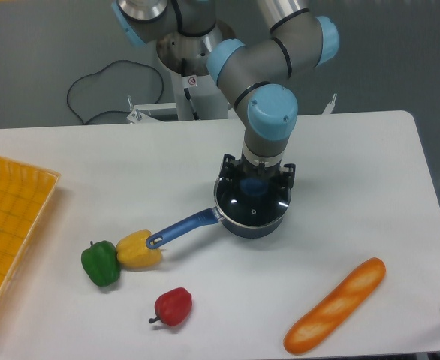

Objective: Open the lid

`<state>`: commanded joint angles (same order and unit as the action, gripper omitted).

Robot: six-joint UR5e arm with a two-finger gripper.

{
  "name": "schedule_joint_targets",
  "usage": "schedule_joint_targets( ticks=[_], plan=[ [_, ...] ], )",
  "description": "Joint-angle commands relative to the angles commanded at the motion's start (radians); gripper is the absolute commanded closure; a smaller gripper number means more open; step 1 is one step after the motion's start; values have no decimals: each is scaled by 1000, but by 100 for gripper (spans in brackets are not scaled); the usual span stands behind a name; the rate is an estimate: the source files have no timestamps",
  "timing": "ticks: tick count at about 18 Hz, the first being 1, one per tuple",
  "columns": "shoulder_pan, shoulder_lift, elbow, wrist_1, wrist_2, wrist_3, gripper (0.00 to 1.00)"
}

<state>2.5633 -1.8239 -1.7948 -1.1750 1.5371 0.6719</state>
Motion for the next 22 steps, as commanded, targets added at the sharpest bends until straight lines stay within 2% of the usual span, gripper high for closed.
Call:
schedule_joint_targets(
  ticks=[10, 13, 16, 22],
  plan=[
    [6, 8, -21, -2, -2, 18, 7],
    [6, 8, -20, -2, -2, 18, 14],
    [11, 8, -14, -3, -6, 18, 31],
    [9, 9, -11, -5, -6, 17, 43]
  ],
)
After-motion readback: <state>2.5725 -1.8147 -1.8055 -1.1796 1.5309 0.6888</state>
